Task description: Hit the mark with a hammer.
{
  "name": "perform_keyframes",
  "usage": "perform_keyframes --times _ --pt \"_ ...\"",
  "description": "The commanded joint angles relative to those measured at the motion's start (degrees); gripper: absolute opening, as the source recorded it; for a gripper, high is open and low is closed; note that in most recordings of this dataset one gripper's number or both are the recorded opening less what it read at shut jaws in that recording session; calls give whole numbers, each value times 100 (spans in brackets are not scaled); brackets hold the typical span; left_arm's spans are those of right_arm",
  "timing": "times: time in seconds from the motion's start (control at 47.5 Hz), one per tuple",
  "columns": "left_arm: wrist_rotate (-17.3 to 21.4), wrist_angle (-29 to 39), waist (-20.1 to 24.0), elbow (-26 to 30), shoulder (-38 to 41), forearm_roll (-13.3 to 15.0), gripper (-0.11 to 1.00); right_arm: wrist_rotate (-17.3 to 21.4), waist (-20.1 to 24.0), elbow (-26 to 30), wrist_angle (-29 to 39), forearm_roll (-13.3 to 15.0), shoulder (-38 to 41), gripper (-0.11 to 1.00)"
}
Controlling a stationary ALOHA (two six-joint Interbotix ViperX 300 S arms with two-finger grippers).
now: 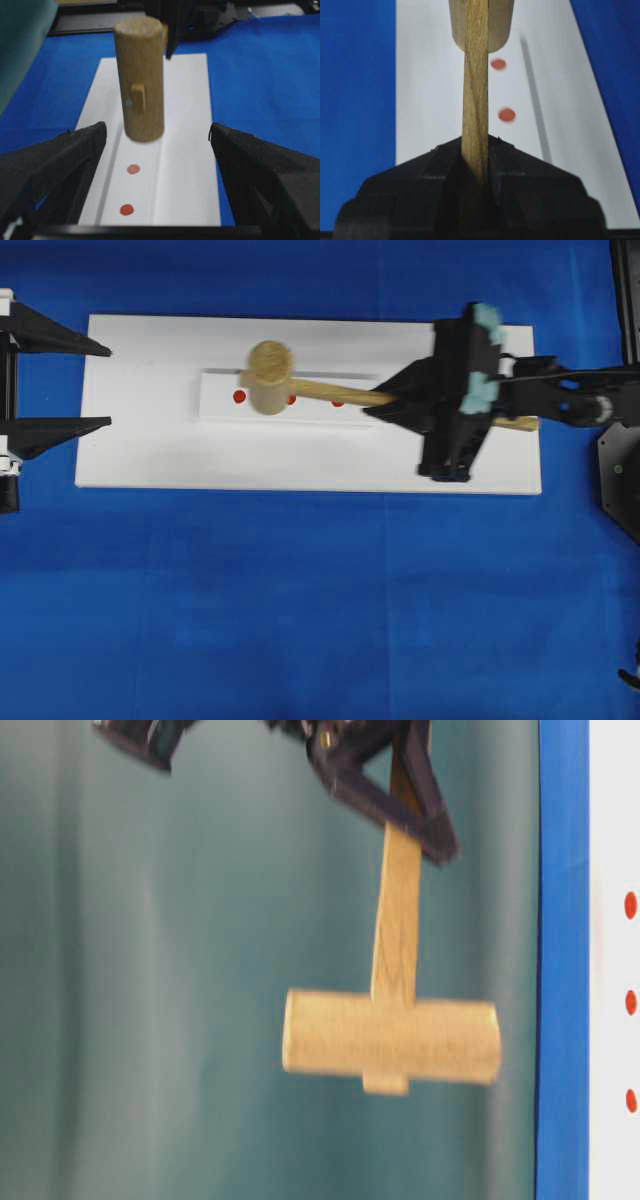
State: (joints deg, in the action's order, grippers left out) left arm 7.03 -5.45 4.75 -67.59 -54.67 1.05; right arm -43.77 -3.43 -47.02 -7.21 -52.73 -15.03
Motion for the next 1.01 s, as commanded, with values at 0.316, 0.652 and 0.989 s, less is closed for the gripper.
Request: perform_keyframes --times 0.316,0.652,0.989 --pt "-123 -35 9 44 44 18 82 -18 132 993 62 281 694 2" --pt "-176 -738 9 70 677 18 83 -18 132 1011 44 290 703 2" --pt "-176 -1705 9 554 2224 18 91 -18 132 1011 44 299 703 2"
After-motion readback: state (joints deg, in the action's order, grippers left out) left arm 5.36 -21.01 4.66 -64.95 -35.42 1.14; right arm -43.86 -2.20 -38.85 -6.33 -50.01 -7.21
